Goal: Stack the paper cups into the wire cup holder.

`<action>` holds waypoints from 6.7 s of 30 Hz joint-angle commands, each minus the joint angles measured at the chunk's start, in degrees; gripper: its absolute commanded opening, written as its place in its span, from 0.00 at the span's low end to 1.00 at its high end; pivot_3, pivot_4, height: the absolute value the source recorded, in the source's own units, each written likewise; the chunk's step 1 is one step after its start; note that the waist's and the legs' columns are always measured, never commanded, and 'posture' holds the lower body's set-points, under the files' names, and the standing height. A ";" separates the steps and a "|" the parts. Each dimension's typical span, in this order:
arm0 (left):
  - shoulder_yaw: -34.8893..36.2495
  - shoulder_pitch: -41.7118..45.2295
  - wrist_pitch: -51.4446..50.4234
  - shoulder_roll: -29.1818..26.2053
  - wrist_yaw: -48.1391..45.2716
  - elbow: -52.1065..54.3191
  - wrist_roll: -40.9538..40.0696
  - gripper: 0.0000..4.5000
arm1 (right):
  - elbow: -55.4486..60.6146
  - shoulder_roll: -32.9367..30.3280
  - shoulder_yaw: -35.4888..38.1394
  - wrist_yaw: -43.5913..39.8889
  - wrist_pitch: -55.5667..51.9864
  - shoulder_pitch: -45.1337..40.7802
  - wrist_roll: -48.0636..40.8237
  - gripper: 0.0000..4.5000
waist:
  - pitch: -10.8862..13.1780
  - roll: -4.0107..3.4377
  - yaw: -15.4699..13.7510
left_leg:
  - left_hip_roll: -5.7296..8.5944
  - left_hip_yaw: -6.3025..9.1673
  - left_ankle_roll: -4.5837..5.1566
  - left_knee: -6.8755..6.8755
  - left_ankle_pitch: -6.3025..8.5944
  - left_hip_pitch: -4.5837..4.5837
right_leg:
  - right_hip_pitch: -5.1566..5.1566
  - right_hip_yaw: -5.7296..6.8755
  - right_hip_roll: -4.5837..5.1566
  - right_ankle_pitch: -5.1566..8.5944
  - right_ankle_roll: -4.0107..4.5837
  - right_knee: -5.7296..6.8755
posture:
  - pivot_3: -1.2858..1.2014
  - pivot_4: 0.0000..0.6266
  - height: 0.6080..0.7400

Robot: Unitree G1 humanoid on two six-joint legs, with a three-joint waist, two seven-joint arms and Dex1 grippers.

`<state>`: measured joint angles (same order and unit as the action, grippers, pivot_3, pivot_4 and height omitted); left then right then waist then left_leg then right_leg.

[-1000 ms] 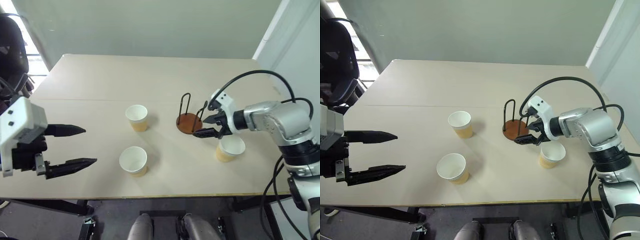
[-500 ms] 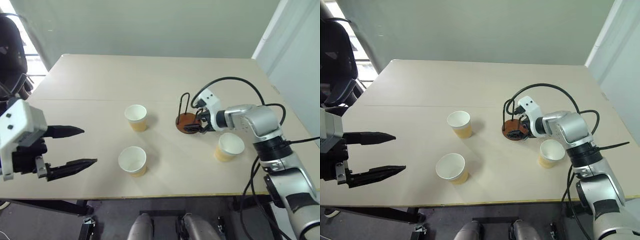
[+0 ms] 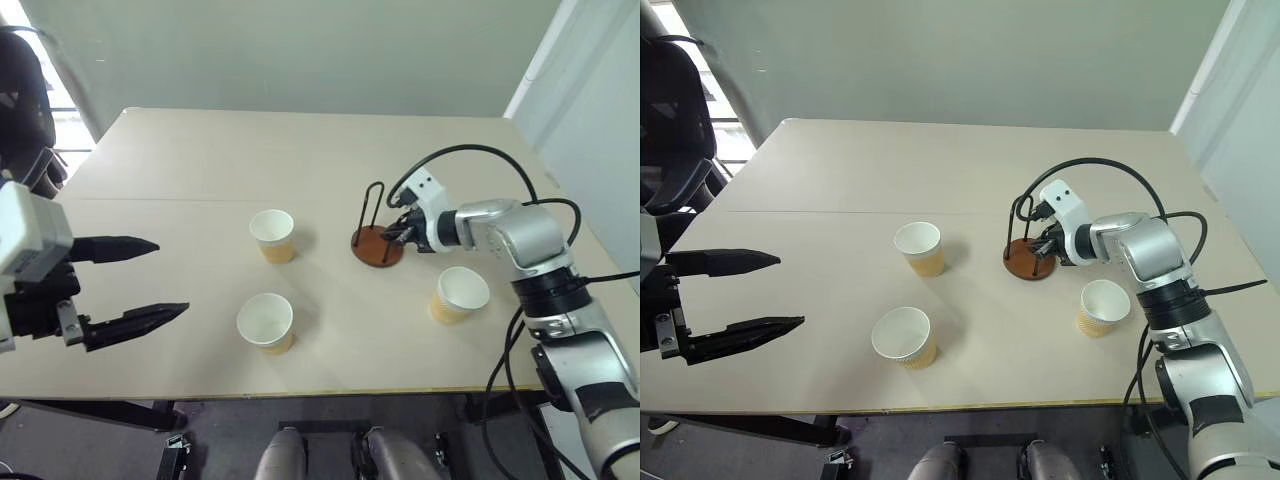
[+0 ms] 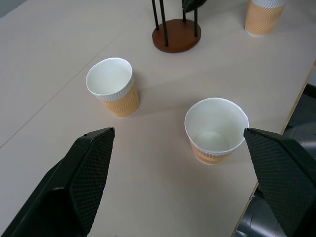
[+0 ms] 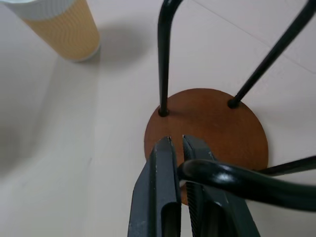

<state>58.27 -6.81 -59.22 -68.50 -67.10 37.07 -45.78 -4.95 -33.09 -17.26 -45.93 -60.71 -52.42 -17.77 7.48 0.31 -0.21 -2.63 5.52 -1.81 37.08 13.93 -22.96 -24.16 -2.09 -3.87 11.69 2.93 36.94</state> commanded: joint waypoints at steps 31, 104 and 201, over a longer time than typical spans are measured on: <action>-7.45 7.63 2.57 -7.09 -4.32 -6.49 -1.11 1.00 | 22.50 -12.05 -6.79 -26.87 28.38 16.93 4.59 0.00 | -0.02 0.03 0.07 | -0.03 -0.10 0.22 0.12 -0.14 0.10 | 0.25 0.04 -0.01 0.03 -0.03 -0.03 | 0.52 0.24 1.00; -9.80 20.31 2.82 -6.03 -5.61 -7.77 -15.10 1.00 | 20.78 -32.42 -1.53 -36.79 36.58 20.98 17.21 0.01 | -0.04 0.08 -0.35 | 0.07 -0.64 0.25 0.15 -0.01 0.22 | 0.31 -0.75 -0.04 0.09 -0.78 -0.01 | 0.52 0.24 1.00; -59.15 18.62 39.44 -5.76 -15.56 -9.07 22.69 1.00 | 24.30 -32.52 24.77 -37.35 20.00 6.83 -26.66 0.99 | 0.06 -0.10 0.44 | -0.05 -1.36 0.45 0.12 0.56 0.53 | 0.22 -1.58 -0.20 0.41 -0.27 -0.10 | 0.52 0.24 1.00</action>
<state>-0.03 10.62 -21.01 -74.74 -82.30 28.18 -24.19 17.67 -64.25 4.22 -84.08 -40.13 -45.39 -43.19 7.54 0.21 0.22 -2.69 4.17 -1.35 37.20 14.49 -22.43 -23.95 -3.67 -4.07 12.09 2.65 36.84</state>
